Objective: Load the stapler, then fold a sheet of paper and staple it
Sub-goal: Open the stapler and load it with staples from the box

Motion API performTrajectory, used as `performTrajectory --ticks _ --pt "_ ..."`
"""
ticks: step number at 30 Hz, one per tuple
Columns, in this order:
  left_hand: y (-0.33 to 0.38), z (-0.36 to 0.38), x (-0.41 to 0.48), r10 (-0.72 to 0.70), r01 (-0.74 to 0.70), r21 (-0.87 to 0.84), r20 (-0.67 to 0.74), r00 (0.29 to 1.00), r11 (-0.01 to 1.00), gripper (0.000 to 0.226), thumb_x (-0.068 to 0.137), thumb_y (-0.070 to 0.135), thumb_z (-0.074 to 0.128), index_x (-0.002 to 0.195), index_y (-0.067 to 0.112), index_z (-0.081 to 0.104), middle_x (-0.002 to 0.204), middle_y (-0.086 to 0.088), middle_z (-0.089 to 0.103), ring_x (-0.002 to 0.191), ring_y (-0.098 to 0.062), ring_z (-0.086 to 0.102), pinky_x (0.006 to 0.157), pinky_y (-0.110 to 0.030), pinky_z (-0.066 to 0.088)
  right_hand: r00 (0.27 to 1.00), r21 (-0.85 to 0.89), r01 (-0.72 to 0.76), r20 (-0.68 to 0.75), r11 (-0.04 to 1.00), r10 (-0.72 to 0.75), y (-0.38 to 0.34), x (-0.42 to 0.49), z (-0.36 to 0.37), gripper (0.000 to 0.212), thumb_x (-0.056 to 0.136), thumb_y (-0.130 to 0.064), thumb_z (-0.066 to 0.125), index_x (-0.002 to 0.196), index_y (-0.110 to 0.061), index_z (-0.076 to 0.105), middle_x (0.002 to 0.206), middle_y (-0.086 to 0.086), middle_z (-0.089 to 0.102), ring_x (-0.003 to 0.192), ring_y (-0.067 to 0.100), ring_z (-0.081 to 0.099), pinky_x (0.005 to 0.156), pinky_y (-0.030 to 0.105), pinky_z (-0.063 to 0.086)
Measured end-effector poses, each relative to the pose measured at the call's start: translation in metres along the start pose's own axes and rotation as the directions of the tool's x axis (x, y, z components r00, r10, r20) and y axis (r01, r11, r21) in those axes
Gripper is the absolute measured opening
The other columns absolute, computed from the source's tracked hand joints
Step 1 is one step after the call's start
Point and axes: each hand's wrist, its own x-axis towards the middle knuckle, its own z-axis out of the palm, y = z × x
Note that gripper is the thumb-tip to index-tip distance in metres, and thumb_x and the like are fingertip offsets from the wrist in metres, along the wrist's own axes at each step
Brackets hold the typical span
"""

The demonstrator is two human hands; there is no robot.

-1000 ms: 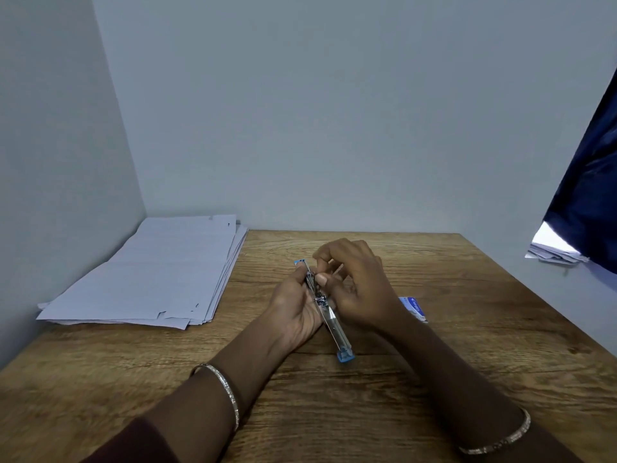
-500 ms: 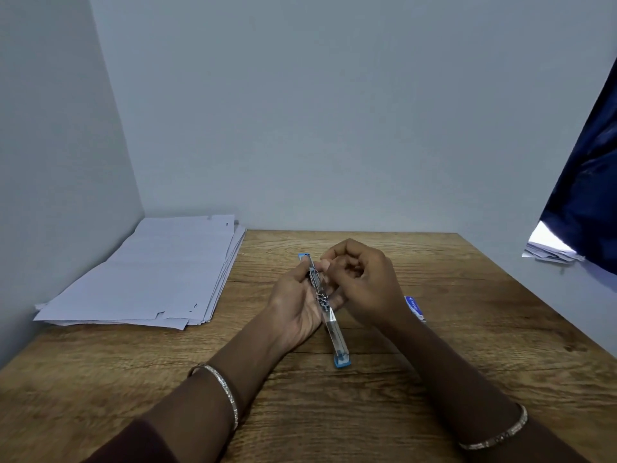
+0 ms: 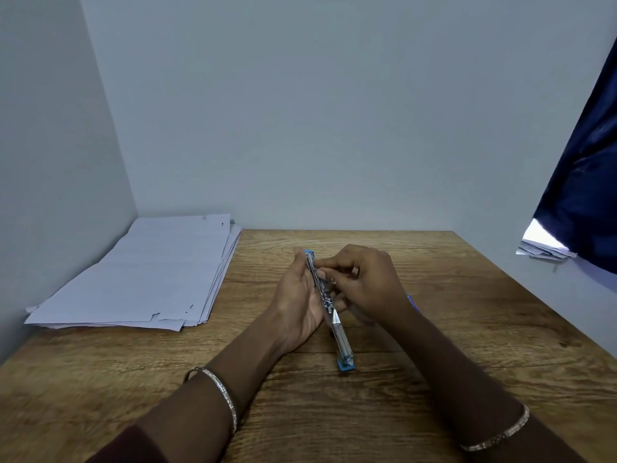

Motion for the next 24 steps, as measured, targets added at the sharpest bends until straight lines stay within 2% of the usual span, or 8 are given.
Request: performTrajectory --ticks 3,8,13,16,18,20,22,24 --pt "0.0 -0.002 0.002 0.014 -0.015 0.025 0.022 1.0 1.0 0.083 0.103 0.061 0.016 0.124 -0.006 0.06 0.102 -0.024 0.068 0.087 -0.028 0.065 0.073 -0.041 0.043 0.998 0.046 -0.053 0.027 0.998 0.051 -0.001 -0.002 0.0 0.019 0.086 -0.007 0.079 0.104 -0.011 0.082 0.075 -0.01 0.068 0.053 -0.002 0.065 0.049 0.011 0.051" --pt "-0.001 -0.006 0.005 0.018 -0.023 0.084 0.061 0.998 0.996 0.084 0.102 0.063 0.015 0.12 -0.003 0.062 0.095 -0.022 0.068 0.085 -0.026 0.069 0.068 -0.038 0.053 0.994 -0.073 -0.039 0.1 0.997 0.046 -0.001 -0.002 -0.006 0.017 0.087 -0.014 0.078 0.101 -0.024 0.082 0.083 -0.013 0.076 0.063 0.009 0.074 0.057 0.012 0.055" --pt "-0.001 -0.009 0.006 0.014 -0.021 0.096 0.068 0.998 0.995 0.084 0.101 0.066 0.017 0.113 -0.002 0.065 0.091 -0.019 0.064 0.083 -0.026 0.065 0.077 -0.041 0.048 0.994 -0.112 -0.029 0.097 0.993 0.04 -0.002 -0.003 -0.005 0.015 0.088 -0.012 0.077 0.098 -0.023 0.082 0.079 -0.002 0.079 0.056 0.006 0.073 0.057 0.023 0.061" --pt "0.0 -0.009 0.004 -0.008 0.0 0.109 0.07 0.997 0.994 0.086 0.1 0.067 0.016 0.118 -0.003 0.064 0.099 -0.02 0.071 0.09 -0.027 0.071 0.08 -0.042 0.056 0.992 -0.04 -0.067 0.104 0.997 0.071 -0.005 -0.003 -0.009 0.012 0.087 -0.01 0.078 0.096 -0.017 0.082 0.077 0.004 0.079 0.054 0.01 0.074 0.051 0.02 0.058" --pt "0.0 -0.008 0.003 -0.017 0.008 0.152 0.063 0.998 0.988 0.088 0.1 0.067 0.016 0.133 -0.004 0.056 0.121 -0.024 0.07 0.112 -0.032 0.07 0.094 -0.048 0.057 0.988 -0.033 -0.088 0.125 0.996 0.091 -0.007 0.0 -0.014 0.01 0.084 -0.01 0.081 0.093 -0.014 0.083 0.077 0.0 0.078 0.061 0.013 0.075 0.054 0.019 0.056" --pt "-0.001 -0.007 0.003 -0.031 0.018 0.222 0.054 0.998 0.975 0.09 0.1 0.068 0.015 0.143 -0.003 0.047 0.138 -0.026 0.062 0.13 -0.036 0.059 0.111 -0.058 0.043 0.979 -0.09 -0.099 0.168 0.991 0.114 -0.009 0.004 -0.02 0.009 0.08 -0.011 0.084 0.088 -0.014 0.084 0.066 -0.012 0.074 0.057 0.006 0.07 0.057 0.016 0.051" --pt "-0.002 -0.006 0.003 -0.049 0.033 0.27 0.05 0.998 0.962 0.092 0.099 0.071 0.015 0.143 -0.003 0.048 0.14 -0.027 0.06 0.132 -0.04 0.057 0.115 -0.061 0.037 0.966 -0.116 -0.132 0.207 0.985 0.153 -0.01 0.008 -0.023 0.008 0.077 -0.009 0.085 0.083 -0.014 0.084 0.05 -0.019 0.066 0.046 -0.003 0.062 0.052 0.01 0.045" --pt "-0.001 -0.007 0.004 -0.064 0.046 0.301 0.05 0.997 0.952 0.092 0.098 0.072 0.013 0.135 -0.002 0.054 0.139 -0.028 0.061 0.13 -0.043 0.057 0.114 -0.061 0.038 0.96 -0.133 -0.158 0.213 0.978 0.184 -0.011 0.01 -0.024 0.007 0.075 -0.008 0.084 0.078 -0.014 0.084 0.046 -0.02 0.064 0.043 -0.007 0.059 0.049 0.007 0.041"
